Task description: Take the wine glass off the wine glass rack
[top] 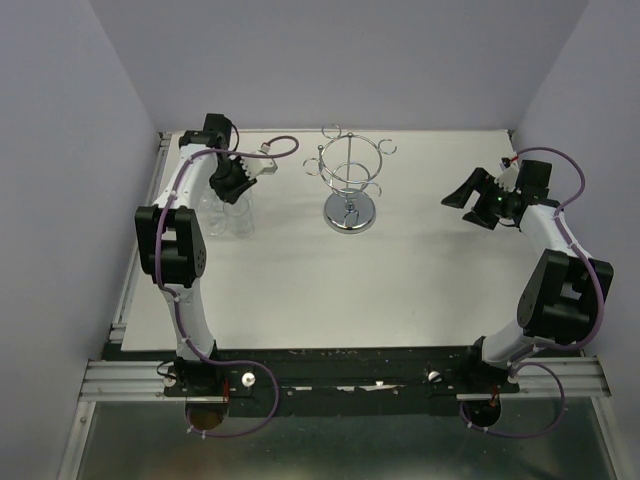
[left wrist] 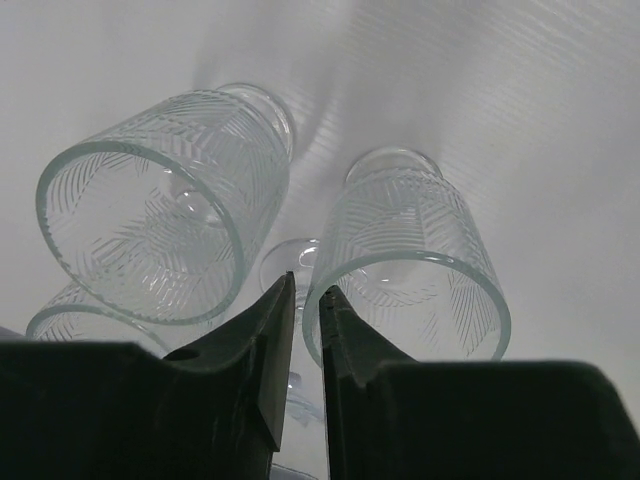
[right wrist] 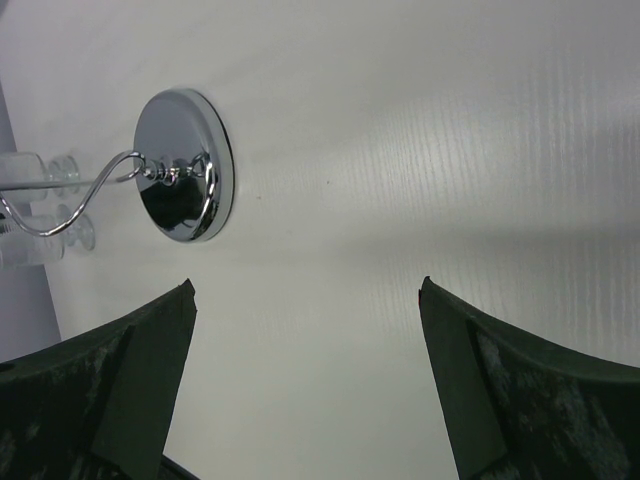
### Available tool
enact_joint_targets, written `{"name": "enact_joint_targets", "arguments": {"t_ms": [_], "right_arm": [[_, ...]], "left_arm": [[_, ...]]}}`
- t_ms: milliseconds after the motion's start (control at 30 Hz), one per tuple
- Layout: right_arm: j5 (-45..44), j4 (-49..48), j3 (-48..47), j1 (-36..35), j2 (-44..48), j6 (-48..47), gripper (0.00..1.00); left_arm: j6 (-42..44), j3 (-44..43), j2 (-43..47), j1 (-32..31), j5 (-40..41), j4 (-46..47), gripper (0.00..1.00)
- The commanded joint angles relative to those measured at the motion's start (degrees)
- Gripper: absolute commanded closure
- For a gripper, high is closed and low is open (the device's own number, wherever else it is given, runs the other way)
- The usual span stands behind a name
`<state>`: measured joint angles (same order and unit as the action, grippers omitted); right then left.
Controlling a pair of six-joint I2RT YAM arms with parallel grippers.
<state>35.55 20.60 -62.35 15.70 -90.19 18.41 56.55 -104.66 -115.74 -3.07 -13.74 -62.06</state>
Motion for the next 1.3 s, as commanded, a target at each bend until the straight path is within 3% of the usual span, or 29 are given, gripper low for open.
{"name": "enact_joint_targets", "arguments": {"t_ms": [0,567,667,733,800,1033,1267], "right_arm": [[-2.0,0.1,0.6,0.0,1.4,-0.5,0.00],[-5.5,5.3,-2.7,0.0,2.6,-5.4,0.00],[-9.0,9.1,-6.5,0.0,2.9,-7.7,0.00],[-11.2,12.9,-10.3,0.1,2.9,-11.4,0.00],[-11.9,14.8,-12.5,0.0,3.7,-14.5,0.00],[-24.9,18.0,-15.1,0.0,5.7,-9.4,0.00],[-26.8,19.1,-17.8,0.0,10.6,-11.2,0.00]], "left_arm": [[-0.2,-4.3,2.3,0.3,-1.6,-2.1,0.69],[-3.7,-13.9,2.7,0.3,-6.1,-3.2,0.65],[-7.7,-14.3,4.4,0.3,-8.1,-0.5,0.56],[-12.3,-14.1,6.0,0.3,-10.1,2.0,0.43],[-18.5,-12.9,8.2,0.3,-11.3,5.8,0.01],[-36.7,-2.8,16.2,0.2,-13.7,19.9,0.01],[-44.5,3.8,22.4,-0.7,-16.7,27.2,0.01]]}}
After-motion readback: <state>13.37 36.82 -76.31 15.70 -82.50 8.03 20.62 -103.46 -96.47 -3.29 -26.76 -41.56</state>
